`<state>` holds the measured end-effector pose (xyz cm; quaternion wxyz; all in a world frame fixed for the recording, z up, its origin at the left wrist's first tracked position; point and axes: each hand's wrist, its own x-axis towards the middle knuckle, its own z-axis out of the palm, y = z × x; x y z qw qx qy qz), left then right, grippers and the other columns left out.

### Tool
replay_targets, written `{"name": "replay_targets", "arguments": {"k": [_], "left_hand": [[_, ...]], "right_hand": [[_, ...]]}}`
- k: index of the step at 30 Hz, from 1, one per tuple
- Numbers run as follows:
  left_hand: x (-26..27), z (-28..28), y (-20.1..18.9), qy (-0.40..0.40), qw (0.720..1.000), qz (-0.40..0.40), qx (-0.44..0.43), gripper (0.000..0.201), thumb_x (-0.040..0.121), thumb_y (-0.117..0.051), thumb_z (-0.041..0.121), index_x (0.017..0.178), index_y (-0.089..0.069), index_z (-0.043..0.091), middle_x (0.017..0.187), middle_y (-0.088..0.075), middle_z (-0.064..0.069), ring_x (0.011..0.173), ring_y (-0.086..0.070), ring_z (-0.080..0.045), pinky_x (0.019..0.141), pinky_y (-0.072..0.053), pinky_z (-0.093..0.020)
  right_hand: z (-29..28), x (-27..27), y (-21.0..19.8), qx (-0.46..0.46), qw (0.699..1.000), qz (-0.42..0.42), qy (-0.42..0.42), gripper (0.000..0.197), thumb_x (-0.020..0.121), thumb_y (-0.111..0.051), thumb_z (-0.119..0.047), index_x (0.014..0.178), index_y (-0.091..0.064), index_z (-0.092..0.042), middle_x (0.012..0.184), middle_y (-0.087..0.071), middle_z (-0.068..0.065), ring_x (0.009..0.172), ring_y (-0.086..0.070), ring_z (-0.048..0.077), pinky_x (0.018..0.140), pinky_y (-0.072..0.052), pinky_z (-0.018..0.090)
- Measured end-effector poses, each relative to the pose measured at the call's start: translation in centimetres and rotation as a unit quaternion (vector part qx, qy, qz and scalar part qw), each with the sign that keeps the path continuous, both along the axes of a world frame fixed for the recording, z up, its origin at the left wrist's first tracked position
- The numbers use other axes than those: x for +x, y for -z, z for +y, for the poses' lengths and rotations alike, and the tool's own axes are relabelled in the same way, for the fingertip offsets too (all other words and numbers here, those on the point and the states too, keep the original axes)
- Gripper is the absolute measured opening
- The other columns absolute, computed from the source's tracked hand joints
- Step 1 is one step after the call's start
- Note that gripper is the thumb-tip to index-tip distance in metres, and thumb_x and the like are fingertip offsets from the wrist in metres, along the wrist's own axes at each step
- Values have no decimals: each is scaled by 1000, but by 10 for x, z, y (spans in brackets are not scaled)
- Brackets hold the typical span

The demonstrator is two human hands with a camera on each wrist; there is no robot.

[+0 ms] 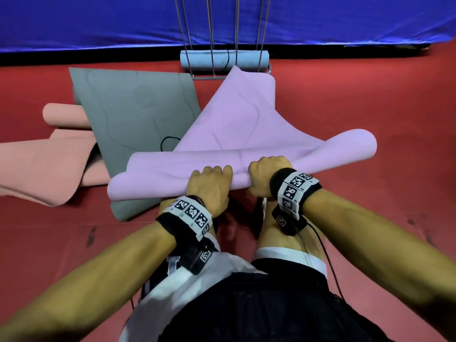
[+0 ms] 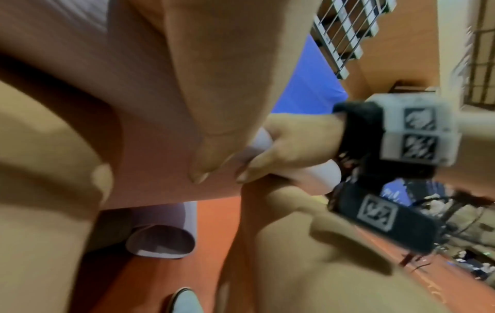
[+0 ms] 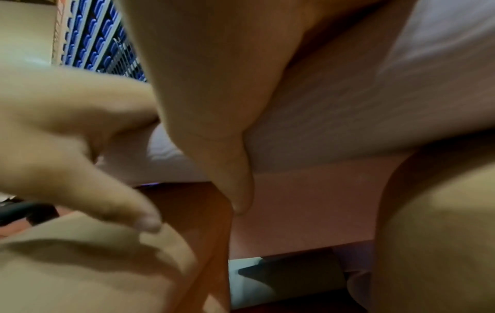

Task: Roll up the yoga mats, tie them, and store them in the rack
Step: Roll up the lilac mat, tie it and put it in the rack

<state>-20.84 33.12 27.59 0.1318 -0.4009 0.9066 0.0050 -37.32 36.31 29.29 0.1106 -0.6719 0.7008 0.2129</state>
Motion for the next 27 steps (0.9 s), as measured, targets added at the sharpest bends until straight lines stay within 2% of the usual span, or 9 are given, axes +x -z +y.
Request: {"name": "replay_targets", "arguments": {"k": [3,5,7,9,10,13,17,21,27], "left_hand": [[-6,-16,-4,-9,999,2,45,29,87,-58,23,115,-53,17,109,-68,-10,98,-67,-35,74,-43,-37],[-11,-26,-8,-9,997,1,73,30,83,-59,20,113,-59,17,108,-68,-11,98,-67,-35,74,-42,-36],[-13,-38,-10,-17,994,9,106,29,78,-61,21,108,-60,20,106,-68,-10,96,-66,-34,73,-44,-34],[-14,-47,-9,-26,989,16,146,22,75,-62,22,96,-57,25,100,-68,-8,88,-65,-31,71,-45,-32],[-15,-51,-7,-26,986,12,164,20,75,-63,22,92,-55,27,96,-67,-6,83,-63,-30,69,-45,-31],[-15,-51,-1,-17,982,-3,186,18,75,-64,22,88,-54,30,92,-68,-4,83,-65,-29,69,-48,-31],[-12,-42,6,-6,991,-16,136,27,79,-60,23,106,-63,26,107,-68,-7,98,-66,-30,76,-49,-34],[-14,-35,8,-9,997,-35,66,49,79,-64,26,126,-56,15,125,-50,-11,117,-50,-32,86,-47,-42],[-25,-22,10,-3,999,-33,-6,67,74,-70,27,132,-36,22,124,-52,-7,114,-49,-31,88,-39,-43]], "right_hand": [[-4,-4,-1,5,1000,-23,3,51,86,-62,-60,120,-61,-22,113,-68,4,103,-66,27,75,-40,34],[-3,-11,-4,-22,999,-36,2,50,83,-65,-60,118,-60,-24,113,-68,2,104,-64,26,74,-41,34],[2,-20,-6,-61,998,-7,-22,51,81,-68,-49,124,-56,-24,120,-63,3,113,-58,28,86,-43,38],[7,-25,-5,-83,993,67,-39,55,80,-70,-39,129,-50,-22,124,-60,5,117,-55,30,103,-37,45],[9,-24,-3,-78,993,79,-32,53,81,-69,-35,128,-50,-20,123,-61,5,115,-56,30,103,-37,45],[6,-18,8,-32,999,39,5,33,88,-62,-27,120,-57,-20,116,-68,4,105,-66,28,82,-42,36],[-8,-20,7,12,1000,16,8,35,88,-61,-33,120,-60,-19,116,-68,6,102,-68,27,76,-45,34],[-15,-23,7,47,999,-14,22,40,86,-59,-33,123,-58,-17,118,-67,8,103,-68,28,77,-48,35],[-28,-31,0,112,990,-68,61,24,84,-59,-25,107,-59,-19,95,-63,9,81,-60,30,78,-55,35]]}}
